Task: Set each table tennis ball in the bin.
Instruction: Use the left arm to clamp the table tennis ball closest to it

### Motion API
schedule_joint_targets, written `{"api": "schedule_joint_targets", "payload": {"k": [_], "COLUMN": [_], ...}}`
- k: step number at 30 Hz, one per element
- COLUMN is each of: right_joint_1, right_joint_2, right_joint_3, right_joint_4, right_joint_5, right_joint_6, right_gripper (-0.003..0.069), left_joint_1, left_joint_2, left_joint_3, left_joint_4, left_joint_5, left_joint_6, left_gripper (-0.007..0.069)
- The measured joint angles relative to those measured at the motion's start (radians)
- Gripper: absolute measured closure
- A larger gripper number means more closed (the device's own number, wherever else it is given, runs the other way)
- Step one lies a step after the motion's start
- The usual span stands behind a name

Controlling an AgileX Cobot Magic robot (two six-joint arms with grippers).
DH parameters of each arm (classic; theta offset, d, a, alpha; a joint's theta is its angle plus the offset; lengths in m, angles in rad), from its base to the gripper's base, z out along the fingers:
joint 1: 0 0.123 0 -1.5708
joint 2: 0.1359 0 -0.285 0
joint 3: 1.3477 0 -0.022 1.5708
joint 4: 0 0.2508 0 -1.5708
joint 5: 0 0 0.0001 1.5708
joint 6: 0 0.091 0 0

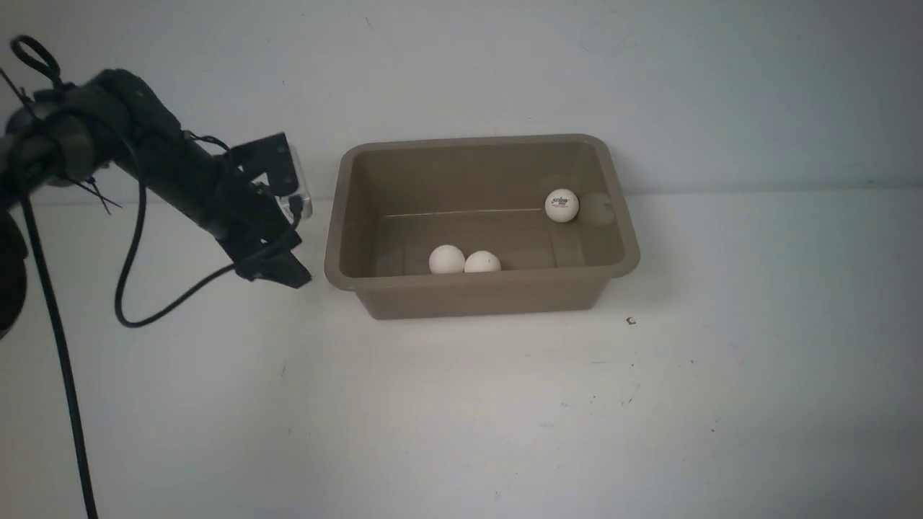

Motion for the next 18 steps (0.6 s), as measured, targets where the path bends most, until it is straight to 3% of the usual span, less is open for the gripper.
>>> {"api": "schedule_joint_targets", "payload": {"k": [18], "right_joint_1": [0.0], "right_joint_2": [0.0], "right_joint_3": [0.0], "right_joint_4": [0.0], "right_joint_5": [0.0], "right_joint_6": [0.0], "right_gripper": [0.0676], "left_joint_1": [-0.049], "left_joint_2": [0.057], "left_joint_3": [0.0], "left_joint_4": [-0.121], "left_joint_5": [-0.057], "left_joint_6": [0.005], "left_gripper": [0.0111]}}
